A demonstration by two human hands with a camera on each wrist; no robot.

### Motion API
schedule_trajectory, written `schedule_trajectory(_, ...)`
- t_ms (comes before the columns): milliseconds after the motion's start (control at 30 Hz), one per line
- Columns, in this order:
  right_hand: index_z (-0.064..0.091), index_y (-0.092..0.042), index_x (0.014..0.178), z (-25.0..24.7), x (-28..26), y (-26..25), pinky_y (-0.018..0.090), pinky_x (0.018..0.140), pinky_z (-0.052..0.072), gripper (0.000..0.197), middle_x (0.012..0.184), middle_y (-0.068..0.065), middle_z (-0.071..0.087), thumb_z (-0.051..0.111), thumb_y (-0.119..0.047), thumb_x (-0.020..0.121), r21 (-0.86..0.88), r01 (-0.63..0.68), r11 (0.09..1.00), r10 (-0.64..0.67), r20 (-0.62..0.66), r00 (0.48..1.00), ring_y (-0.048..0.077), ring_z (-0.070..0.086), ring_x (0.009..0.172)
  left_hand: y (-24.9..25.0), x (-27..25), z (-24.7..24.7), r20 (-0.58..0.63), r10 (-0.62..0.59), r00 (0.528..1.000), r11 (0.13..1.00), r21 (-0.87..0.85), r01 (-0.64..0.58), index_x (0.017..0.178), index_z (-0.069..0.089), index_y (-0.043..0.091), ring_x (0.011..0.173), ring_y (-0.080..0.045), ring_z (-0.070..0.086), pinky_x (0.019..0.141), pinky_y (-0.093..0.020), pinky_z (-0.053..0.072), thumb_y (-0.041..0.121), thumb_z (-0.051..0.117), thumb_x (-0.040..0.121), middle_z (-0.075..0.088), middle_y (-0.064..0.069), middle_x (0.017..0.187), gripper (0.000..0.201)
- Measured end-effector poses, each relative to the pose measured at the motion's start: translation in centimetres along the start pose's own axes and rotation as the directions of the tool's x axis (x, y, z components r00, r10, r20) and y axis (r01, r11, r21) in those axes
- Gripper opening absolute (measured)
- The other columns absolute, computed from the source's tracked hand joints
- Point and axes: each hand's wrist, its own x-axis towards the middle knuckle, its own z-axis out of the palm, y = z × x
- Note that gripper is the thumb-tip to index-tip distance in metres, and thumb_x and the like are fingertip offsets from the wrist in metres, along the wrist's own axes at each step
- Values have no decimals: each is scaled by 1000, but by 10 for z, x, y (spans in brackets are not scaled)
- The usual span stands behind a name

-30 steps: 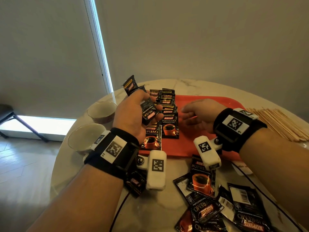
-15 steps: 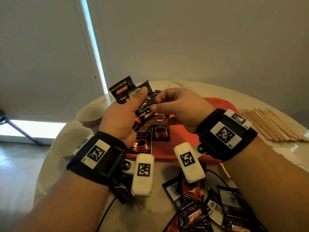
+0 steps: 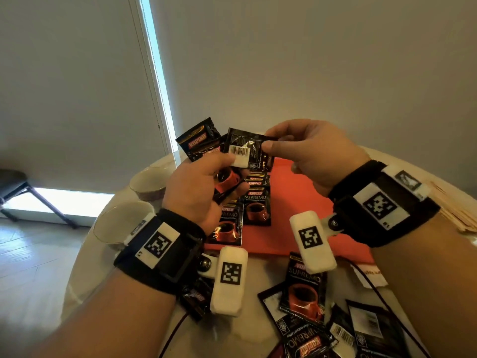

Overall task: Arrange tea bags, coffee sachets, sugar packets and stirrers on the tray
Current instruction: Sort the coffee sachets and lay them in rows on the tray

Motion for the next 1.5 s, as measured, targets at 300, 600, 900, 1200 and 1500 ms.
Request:
schedule_trajectory(300, 73, -13, 86, 3, -7, -12, 25, 53, 52, 13, 82, 10, 74, 65, -8, 94, 165, 72, 984, -79, 35, 996, 23, 68, 75, 2, -1, -3, 50, -11, 999, 1000, 7, 11, 119, 70, 9, 83, -20, 74, 60, -32, 58, 46, 81, 75, 77, -12, 106, 59)
schedule_trajectory(600, 70, -13, 97, 1, -6, -10, 43, 74, 63, 7, 91, 9, 76, 69, -6, 94, 132, 136, 982, -141, 32, 989, 28, 74, 88, -1, -4, -3, 148, 87, 985, 990, 94, -102, 103, 72, 14, 89, -23, 78, 63, -29, 59, -6, 71, 88, 80, -8, 98, 25)
schedule_trajectory(900, 71, -12, 108, 4, -6, -6, 40, 79, 58, 28, 96, 6, 73, 66, -37, 96, 367, -277, 888, 237, 153, 959, 20, 68, 82, -5, -1, -3, 77, 153, 985, 973, 163, -163, 108, 71, 9, 89, -23, 79, 60, -27, 57, -5, 76, 86, 80, -10, 103, 27)
schedule_trajectory(1200, 67, -2, 100, 5, -15, 25, 29, 58, 59, 15, 92, 18, 75, 69, 6, 88, 275, -389, 879, 380, 87, 921, 23, 73, 70, -5, 5, -4, -52, 75, 996, 993, 90, -70, 117, 71, 3, 78, -17, 74, 59, -29, 58, 7, 73, 92, 75, -8, 91, 25)
schedule_trajectory(1500, 69, -5, 88, 2, -28, 52, 26, 52, 52, 9, 75, 12, 66, 73, 2, 86, 3, -616, 788, 614, 76, 786, 19, 62, 61, 6, 5, -6, -53, 53, 997, 998, -18, -54, 111, 68, 11, 78, -17, 72, 62, -31, 60, 4, 60, 96, 72, -4, 94, 18)
